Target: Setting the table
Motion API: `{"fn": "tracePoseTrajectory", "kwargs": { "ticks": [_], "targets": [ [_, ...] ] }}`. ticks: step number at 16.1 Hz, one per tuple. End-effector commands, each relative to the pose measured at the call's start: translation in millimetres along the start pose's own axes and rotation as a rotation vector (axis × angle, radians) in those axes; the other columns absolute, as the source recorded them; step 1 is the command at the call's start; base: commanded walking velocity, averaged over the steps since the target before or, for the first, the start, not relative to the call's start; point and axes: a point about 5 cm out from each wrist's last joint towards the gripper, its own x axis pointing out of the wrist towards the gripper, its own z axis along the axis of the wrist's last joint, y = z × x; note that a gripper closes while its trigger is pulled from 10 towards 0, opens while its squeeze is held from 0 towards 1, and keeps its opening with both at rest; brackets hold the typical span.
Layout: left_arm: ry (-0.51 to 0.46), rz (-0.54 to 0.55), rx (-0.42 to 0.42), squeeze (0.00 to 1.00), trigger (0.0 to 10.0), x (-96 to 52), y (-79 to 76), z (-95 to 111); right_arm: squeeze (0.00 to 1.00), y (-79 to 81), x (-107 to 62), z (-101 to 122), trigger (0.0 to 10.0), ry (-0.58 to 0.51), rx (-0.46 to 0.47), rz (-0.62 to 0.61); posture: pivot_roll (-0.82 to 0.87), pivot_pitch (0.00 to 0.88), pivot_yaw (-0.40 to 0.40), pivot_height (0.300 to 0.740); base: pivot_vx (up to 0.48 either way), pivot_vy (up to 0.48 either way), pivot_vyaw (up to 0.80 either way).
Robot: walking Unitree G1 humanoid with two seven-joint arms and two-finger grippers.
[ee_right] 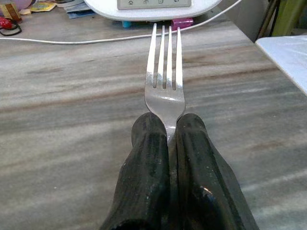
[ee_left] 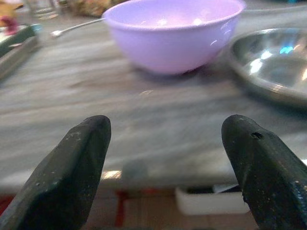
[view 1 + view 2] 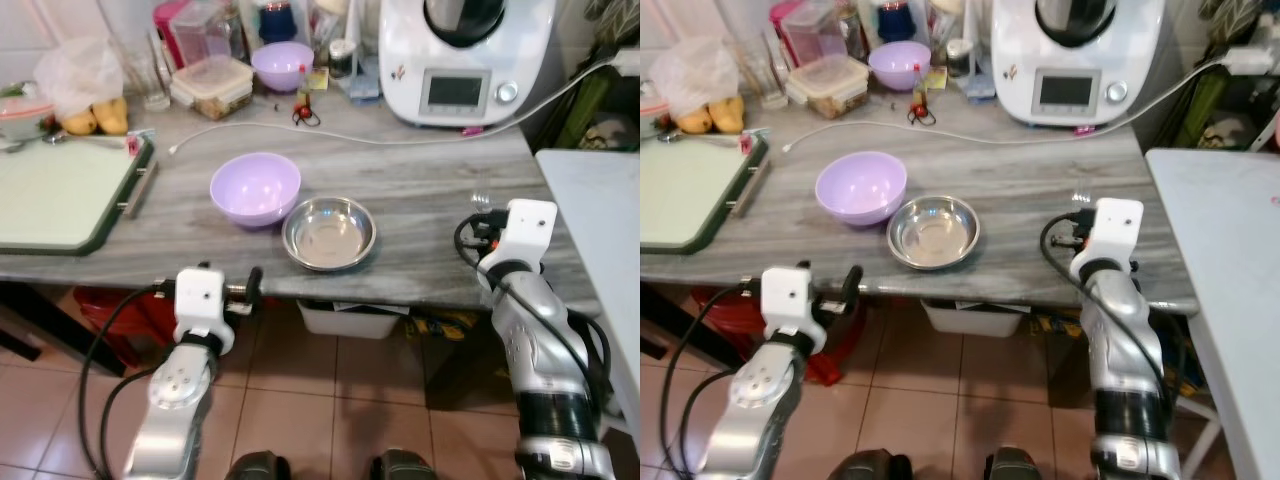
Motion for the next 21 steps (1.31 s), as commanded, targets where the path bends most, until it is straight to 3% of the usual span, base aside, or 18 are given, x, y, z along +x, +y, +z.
{"fn": "tracePoseTrajectory", "kwargs": {
  "ticks": [1,5,14,18,21],
  "targets": [
    [-0.003,0.030,0.017,0.00,10.0,-1.9,9.3,2.8,0.00,6.5,5.5,3.9,10.0,-0.009,0.019,0.024,0.02,0.078,0.046,0.740,0.000,0.000,0.00],
    [0.010,0.024,0.031,0.00,10.0,-6.2,15.3,5.7,0.00,11.2,24.7,1.3,10.0,0.048,0.076,0.031,0.05,0.110,0.068,0.740,0.000,0.000,0.00],
    [0.059,0.001,0.042,0.00,10.0,-25.0,18.4,5.5,0.00,64.4,47.9,13.6,10.0,0.090,0.136,0.145,0.09,0.178,0.083,0.740,0.000,0.000,0.00],
    [0.070,-0.009,0.042,0.00,10.0,-26.2,17.6,7.8,0.00,82.0,48.1,10.2,10.0,0.123,0.143,0.160,0.10,0.183,0.083,0.740,0.000,0.000,0.00],
    [0.073,-0.014,0.039,0.00,10.0,-26.6,17.0,8.7,0.00,85.0,43.3,2.1,10.0,0.152,0.138,0.144,0.10,0.187,0.083,0.740,0.000,0.000,0.00]
  ]
}}
